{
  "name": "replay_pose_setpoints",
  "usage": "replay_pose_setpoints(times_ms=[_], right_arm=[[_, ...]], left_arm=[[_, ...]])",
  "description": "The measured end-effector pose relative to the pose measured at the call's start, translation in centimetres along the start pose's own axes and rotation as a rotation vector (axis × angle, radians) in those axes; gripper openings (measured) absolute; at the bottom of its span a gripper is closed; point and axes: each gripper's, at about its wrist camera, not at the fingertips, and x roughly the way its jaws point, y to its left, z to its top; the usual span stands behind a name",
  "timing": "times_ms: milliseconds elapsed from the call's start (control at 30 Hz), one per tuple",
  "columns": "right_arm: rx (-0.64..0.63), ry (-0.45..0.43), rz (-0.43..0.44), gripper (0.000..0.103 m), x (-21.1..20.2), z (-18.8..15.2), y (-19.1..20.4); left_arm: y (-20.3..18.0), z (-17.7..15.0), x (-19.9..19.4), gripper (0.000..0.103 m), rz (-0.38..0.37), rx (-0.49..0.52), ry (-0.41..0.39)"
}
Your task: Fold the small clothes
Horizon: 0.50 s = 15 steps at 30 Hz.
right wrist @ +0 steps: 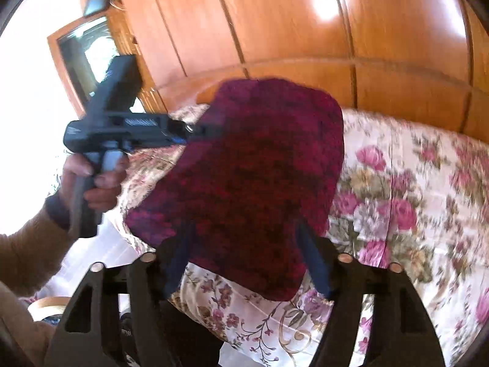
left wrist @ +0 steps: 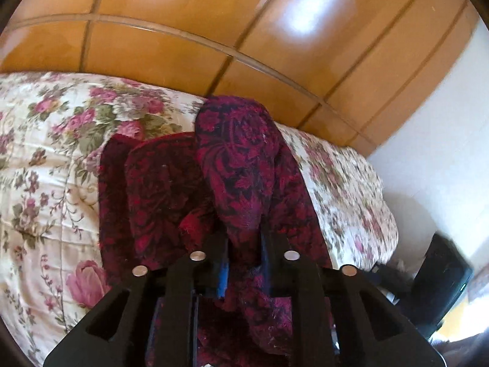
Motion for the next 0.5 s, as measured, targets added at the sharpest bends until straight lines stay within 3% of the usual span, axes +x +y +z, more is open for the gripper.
replay_pose_setpoints(times_ms=[67,133,200,300,500], right_arm=[[-0.024,0.021,-0.012,0.058,1.5,0.2,0.8],[-0.054,0.023,-0.043,0.058,2.4,-0.6,1.9],[-0.067,0.015,-0.052,0.059,2.8,-0.8,2.3],[-0.071,0.018,-0.051,0.060,3.2,-1.2,2.1],[-0.086,0.018,-0.070,0.063,3.5,-1.6,2.6]], left_arm=[[0.3,-0.2,-0.2,0.024,0.020,-0.018,-0.009],[1.1,-0.4,-0.9,0.057,0.040,-0.066,-0.029],[2.9,-1.1,-2.2,0.068,0.074,-0.143,-0.066],[5.9,-2.0,-2.9,0.068,0.030,-0.247,-0.046],[6.2,-2.4,-0.4,0.082,-0.064,-0.280,0.026]])
